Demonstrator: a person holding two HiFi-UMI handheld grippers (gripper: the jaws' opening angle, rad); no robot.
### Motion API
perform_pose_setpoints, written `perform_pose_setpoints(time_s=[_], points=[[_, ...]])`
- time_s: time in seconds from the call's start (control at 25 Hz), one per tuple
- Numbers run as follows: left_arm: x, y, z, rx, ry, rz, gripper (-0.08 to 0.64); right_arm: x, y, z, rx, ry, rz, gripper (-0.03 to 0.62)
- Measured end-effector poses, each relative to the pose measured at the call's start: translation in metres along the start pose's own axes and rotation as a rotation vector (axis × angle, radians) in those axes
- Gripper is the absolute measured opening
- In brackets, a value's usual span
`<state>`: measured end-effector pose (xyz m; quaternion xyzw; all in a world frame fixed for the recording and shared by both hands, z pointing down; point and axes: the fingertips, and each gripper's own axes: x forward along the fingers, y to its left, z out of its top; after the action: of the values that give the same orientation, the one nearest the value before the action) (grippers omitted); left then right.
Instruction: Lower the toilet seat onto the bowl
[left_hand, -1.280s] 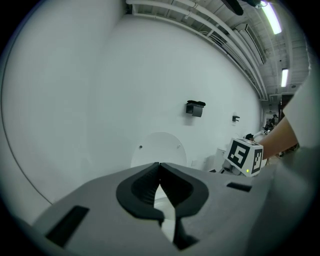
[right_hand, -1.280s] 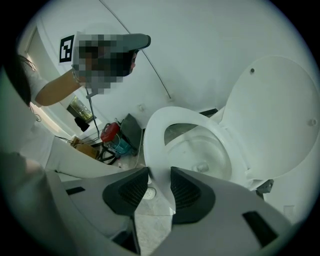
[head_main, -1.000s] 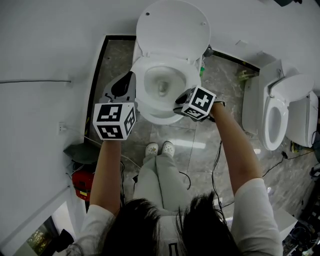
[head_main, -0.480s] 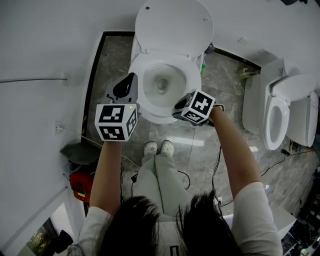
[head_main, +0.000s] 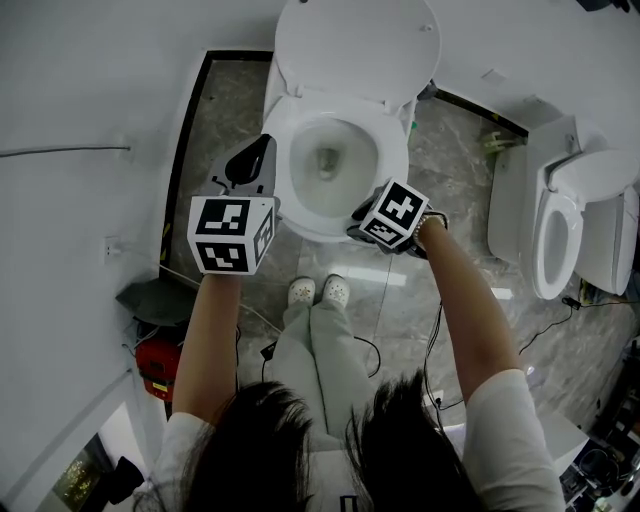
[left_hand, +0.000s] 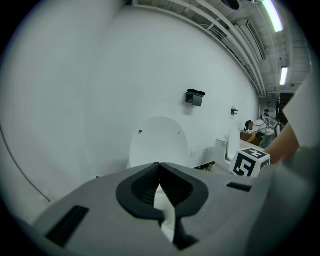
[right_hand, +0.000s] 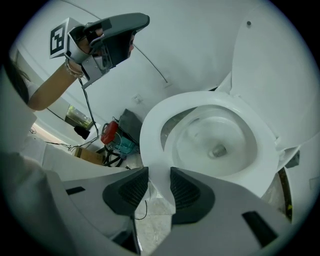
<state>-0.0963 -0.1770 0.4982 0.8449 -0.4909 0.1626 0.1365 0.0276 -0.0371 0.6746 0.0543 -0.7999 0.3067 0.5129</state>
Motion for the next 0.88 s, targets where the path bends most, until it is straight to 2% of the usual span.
perform_pose_setpoints(time_s=[0.12, 0.24, 0.68, 0.88], points=[[0.002, 0.002, -0.004, 0.009, 0.006, -0.001, 0.009, 0.01, -0.004, -0.001, 0.026, -0.016, -0.016, 0.149], [0.005, 0.004, -0.01, 0.016, 0.016, -0.004, 0.009, 0.018, -0.013, 0.0, 0.048, -0.035, -0.049, 0.104], [0.018, 0.008, -0.039, -0.004, 0.057, -0.017, 0.009, 0.059, -0.023, -0.014, 0.108, 0.0, -0.059, 0.101], [0.022, 0.011, -0.047, -0.019, 0.067, -0.022, 0.009, 0.077, -0.03, -0.019, 0.148, 0.008, -0.104, 0.101]])
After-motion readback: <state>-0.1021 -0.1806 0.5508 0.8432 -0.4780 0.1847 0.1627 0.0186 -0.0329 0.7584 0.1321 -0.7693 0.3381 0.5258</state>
